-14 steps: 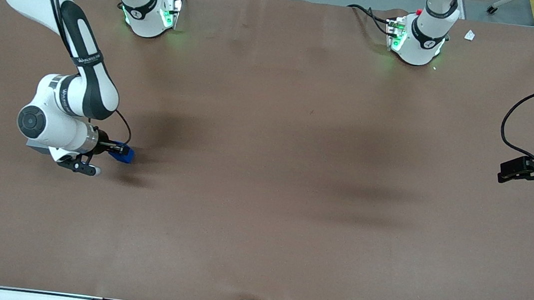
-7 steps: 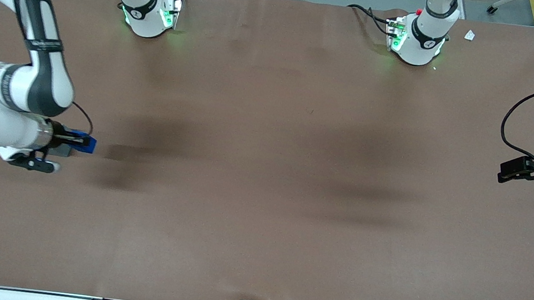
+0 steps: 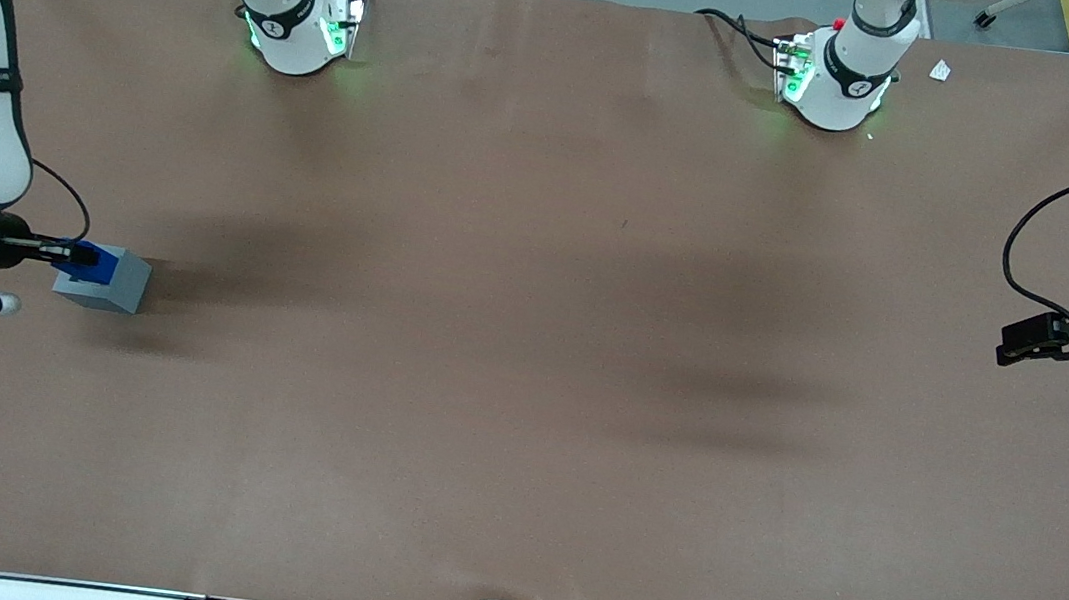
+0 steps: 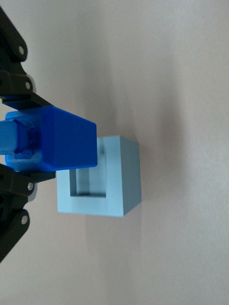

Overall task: Insert blue part into gray base with right arm
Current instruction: 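Lower the blue block into the gray base's square opening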

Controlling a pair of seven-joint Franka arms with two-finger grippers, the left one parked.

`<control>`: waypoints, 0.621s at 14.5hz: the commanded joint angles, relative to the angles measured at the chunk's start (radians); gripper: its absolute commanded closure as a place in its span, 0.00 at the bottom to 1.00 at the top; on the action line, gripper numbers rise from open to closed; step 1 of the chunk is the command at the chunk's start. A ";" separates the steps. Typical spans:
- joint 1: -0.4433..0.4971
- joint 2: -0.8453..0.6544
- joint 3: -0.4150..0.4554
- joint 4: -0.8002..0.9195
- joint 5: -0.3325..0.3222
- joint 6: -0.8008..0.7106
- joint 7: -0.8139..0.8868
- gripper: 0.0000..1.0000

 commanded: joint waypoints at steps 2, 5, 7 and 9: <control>-0.031 0.006 0.019 -0.007 -0.034 0.022 -0.002 0.98; -0.031 0.020 0.019 -0.009 -0.042 0.029 -0.002 0.98; -0.039 0.024 0.019 -0.009 -0.042 0.029 -0.004 0.98; -0.039 0.030 0.019 -0.009 -0.063 0.027 -0.004 0.98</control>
